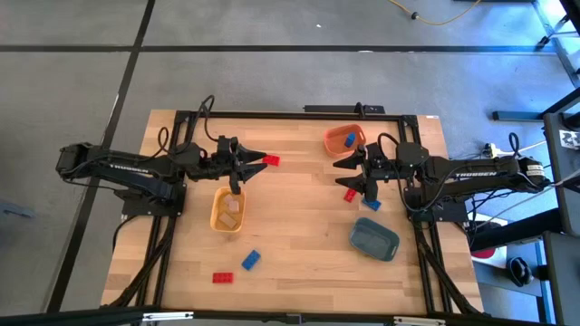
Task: Sort & place blocks by color
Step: Put the top blue game piece into the orange bin
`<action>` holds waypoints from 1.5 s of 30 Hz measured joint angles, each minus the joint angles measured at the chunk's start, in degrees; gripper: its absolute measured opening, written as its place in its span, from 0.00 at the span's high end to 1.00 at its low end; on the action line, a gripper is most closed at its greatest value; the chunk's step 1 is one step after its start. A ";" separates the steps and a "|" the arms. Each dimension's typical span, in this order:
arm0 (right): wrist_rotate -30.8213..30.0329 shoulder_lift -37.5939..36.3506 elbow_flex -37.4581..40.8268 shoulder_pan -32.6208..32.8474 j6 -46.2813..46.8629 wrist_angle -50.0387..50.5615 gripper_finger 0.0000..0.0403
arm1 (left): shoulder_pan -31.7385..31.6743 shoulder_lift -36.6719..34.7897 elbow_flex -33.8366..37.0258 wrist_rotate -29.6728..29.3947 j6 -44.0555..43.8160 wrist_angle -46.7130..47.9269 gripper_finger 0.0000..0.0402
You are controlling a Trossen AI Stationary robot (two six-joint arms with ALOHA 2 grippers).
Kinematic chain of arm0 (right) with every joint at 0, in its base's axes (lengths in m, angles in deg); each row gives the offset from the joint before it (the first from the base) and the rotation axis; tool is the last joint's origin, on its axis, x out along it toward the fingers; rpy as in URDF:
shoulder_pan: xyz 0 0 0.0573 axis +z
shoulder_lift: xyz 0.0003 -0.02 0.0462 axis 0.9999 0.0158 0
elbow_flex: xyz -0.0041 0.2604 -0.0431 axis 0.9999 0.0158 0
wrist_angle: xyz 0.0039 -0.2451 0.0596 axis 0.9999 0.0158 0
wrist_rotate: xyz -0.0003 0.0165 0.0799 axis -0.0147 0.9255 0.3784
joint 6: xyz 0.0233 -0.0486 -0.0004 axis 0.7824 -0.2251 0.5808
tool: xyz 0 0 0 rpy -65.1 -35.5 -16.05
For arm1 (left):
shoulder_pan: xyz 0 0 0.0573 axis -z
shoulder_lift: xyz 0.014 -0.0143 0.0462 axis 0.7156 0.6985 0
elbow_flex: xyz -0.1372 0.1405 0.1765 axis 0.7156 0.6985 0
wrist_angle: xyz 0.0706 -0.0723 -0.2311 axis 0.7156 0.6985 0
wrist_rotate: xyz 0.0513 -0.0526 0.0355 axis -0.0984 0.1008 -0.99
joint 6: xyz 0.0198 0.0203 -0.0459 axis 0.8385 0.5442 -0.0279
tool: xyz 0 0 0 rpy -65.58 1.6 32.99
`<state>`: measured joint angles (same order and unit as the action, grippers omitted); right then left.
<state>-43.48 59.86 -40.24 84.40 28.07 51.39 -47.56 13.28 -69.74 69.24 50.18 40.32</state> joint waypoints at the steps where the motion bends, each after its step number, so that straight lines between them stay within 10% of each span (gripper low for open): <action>1: 0.00 0.01 0.00 0.00 0.07 0.01 0.21 | 0.01 0.00 0.00 0.00 0.01 0.00 0.52; 15: -4.36 0.04 -0.04 -1.77 33.88 21.72 0.21 | 0.04 0.00 0.00 0.00 0.00 0.02 0.52; 23: 5.98 -0.96 -1.96 -1.33 29.66 38.68 0.21 | 0.02 0.00 0.00 -0.02 1.44 0.04 0.52; 31: -5.33 0.17 -11.27 -1.36 23.82 74.42 0.21 | 0.01 0.00 0.00 -0.02 1.40 0.04 0.52; 45: -6.22 4.00 -1.94 0.14 22.43 66.47 0.21 | 0.00 0.00 -0.02 -2.15 1.44 0.20 0.52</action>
<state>-49.70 63.86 -42.18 84.55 50.50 117.86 -47.56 13.28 -69.77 67.10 51.62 40.52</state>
